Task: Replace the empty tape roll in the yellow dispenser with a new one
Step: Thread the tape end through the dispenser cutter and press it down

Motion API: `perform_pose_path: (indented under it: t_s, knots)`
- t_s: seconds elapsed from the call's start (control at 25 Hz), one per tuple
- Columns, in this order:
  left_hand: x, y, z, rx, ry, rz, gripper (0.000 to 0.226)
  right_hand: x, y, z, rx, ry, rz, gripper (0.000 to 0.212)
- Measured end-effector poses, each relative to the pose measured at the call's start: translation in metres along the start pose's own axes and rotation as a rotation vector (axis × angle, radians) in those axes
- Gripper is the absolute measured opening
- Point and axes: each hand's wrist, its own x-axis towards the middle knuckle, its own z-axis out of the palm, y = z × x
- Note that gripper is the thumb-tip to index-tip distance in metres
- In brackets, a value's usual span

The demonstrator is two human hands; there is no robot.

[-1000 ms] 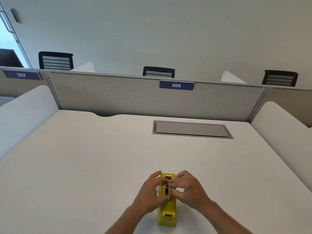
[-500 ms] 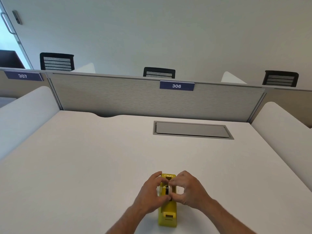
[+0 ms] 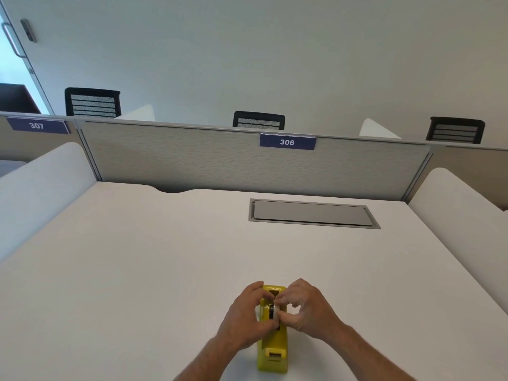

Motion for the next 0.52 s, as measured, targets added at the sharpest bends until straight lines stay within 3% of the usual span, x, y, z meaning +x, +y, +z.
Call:
perform_pose_path:
  t_s: [0.2, 0.52]
  knots:
    - [0.0, 0.0003, -0.0002, 0.02, -0.002, 0.003, 0.048, 0.0038, 0.0017, -0.0001, 0.074, -0.003, 0.063, 0.011]
    - [-0.0005, 0.0001, 0.0004, 0.025, 0.009, 0.031, 0.05, 0.0031, 0.0011, -0.0029, 0.067, -0.081, 0.12, 0.032]
